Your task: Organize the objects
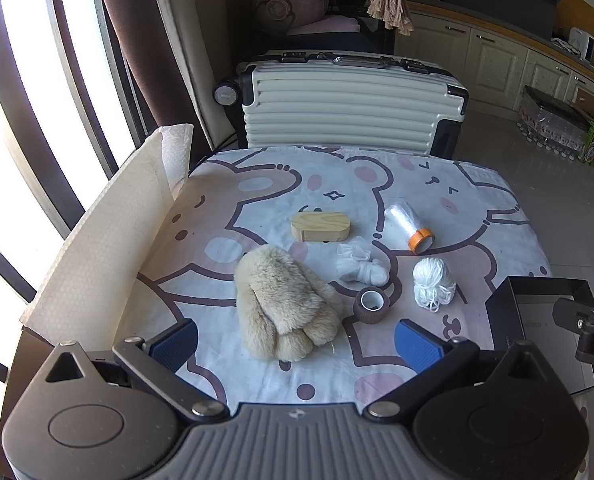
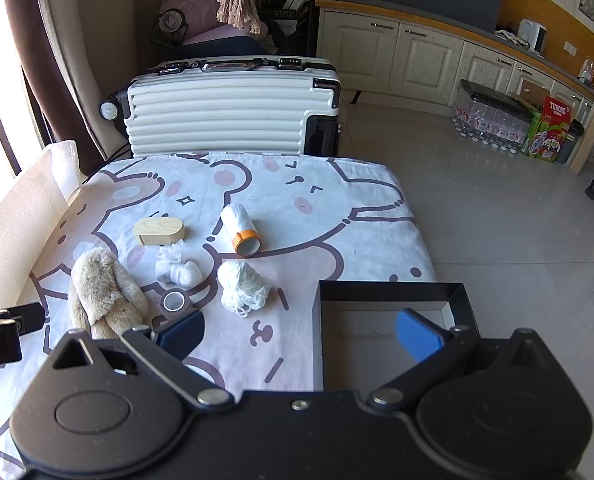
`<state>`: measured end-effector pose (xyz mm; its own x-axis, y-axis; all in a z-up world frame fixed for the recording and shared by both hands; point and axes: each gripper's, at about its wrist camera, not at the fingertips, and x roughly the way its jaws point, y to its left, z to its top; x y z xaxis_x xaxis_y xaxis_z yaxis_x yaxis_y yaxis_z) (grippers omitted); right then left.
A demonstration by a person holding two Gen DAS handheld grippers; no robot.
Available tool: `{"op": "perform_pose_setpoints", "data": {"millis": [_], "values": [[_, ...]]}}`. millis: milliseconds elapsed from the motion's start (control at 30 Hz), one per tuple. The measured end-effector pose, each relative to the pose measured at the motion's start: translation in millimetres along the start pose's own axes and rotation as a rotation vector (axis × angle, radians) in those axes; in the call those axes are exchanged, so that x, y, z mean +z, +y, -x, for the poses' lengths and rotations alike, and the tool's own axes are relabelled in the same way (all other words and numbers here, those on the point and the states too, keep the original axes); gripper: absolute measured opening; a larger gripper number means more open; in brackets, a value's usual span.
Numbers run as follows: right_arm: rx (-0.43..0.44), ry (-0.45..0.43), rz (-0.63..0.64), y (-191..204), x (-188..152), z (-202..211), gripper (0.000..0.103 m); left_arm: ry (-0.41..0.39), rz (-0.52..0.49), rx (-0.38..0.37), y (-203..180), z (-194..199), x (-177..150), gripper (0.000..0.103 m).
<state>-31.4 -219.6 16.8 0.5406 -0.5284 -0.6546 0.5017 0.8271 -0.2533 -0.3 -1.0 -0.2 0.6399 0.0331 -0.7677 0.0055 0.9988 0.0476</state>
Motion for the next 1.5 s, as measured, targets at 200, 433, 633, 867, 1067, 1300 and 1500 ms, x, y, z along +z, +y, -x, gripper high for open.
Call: {"op": "perform_pose_setpoints", "data": {"millis": [200,433,633,867,1067,1300,1500], "values": [[-0.017,0.002,-0.010,1.0,0.1,-0.9,0.103,0.000,0.000,-0.003,0.2,0.0,0.0,0.103],[-0.038,0.005,-0.021,0.6,-0.3,-0.2,0.103,0.000,0.000,-0.005,0.2,0.0,0.0,0.103],[-0.059,0.008,-0.033,0.8,-0.4,0.1,0.103,0.000,0.001,-0.007,0.2,0.0,0.0,0.103],[-0.083,0.012,-0.046,1.3,-0.5,-0.4,0.103,0.000,0.000,-0.010,0.3,0.0,0.0,0.103],[-0.095,0.014,-0.052,1.0,-0.9,-0.2,0.103,0.000,0.000,-0.012,0.4,0.0,0.0,0.103],[-0.102,0.015,-0.056,1.1,-1.2,-0.9,0.103,0.000,0.000,-0.014,0.3,0.0,0.0,0.103],[-0.114,0.018,-0.063,1.4,-1.4,-1.3,0.103,0.000,0.000,-0.016,0.3,0.0,0.0,0.103]]}}
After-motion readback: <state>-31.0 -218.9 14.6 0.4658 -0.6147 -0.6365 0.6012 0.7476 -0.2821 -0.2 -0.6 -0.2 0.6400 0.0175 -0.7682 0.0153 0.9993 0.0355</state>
